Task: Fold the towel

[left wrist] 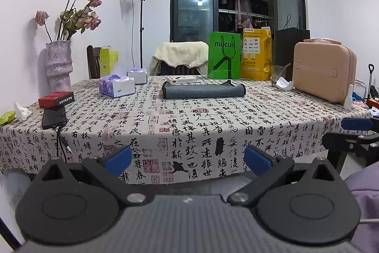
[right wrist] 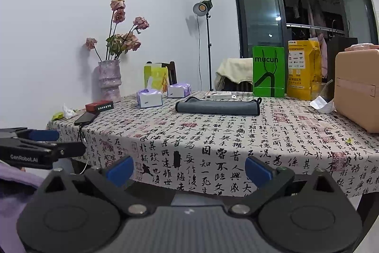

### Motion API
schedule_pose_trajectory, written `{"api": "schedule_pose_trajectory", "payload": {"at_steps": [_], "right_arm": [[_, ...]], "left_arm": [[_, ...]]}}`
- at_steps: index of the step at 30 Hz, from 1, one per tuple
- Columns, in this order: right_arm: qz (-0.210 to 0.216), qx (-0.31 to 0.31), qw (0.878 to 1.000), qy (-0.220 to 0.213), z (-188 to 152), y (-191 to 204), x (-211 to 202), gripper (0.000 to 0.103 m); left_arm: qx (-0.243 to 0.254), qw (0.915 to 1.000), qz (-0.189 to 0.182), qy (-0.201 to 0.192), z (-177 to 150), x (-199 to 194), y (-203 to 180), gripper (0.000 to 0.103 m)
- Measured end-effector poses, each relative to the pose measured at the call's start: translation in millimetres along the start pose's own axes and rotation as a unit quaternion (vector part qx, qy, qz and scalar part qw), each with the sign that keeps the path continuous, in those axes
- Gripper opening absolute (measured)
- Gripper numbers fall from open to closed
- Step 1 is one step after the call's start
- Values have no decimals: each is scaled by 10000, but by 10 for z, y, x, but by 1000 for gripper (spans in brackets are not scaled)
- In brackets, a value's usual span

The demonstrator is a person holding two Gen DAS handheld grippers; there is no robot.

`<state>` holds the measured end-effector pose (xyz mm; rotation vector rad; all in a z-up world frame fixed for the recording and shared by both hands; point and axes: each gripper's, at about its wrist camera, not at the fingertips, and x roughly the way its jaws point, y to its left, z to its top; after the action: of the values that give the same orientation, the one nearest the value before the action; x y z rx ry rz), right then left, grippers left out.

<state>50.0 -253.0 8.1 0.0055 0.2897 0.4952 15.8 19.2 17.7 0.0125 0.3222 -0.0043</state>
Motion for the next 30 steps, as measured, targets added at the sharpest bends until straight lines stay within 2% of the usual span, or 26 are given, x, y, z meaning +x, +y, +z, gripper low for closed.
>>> {"api": "schedule_pose_trajectory", "payload": {"at_steps": [30], "right_arm": [[-6, 187, 9998, 47, -39, -45, 36, 103]], "left_arm": [[82, 9999, -62, 21, 6, 7, -23, 103]]}}
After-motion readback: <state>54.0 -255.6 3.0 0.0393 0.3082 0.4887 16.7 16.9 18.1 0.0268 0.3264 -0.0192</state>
